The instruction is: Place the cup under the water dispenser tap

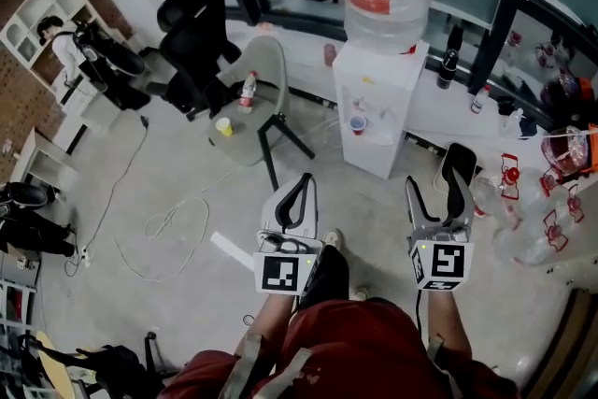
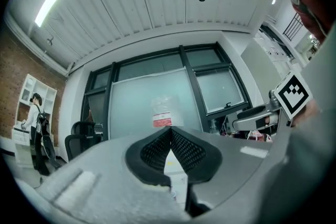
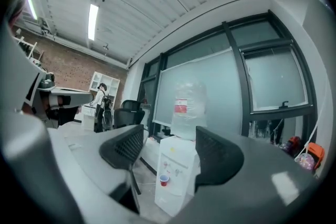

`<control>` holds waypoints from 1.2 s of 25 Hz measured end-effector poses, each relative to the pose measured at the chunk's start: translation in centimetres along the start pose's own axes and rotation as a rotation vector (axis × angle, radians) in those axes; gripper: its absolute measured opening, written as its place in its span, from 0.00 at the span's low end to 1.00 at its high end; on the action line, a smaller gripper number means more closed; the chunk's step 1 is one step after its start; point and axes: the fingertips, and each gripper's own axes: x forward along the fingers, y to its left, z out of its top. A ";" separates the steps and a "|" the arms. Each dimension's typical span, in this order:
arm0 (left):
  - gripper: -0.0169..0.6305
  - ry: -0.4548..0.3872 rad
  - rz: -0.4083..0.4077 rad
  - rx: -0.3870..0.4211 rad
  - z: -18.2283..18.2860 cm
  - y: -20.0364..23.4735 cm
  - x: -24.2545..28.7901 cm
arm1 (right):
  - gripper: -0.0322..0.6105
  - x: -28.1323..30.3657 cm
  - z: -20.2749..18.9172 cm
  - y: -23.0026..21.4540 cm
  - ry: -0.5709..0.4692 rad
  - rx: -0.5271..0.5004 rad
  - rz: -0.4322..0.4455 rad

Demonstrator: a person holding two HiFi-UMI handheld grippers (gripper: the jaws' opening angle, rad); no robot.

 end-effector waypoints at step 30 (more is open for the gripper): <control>0.02 0.096 0.040 -0.012 -2.6 -0.1 -2.0 | 0.05 0.5 -0.8 2.5 0.000 0.021 0.099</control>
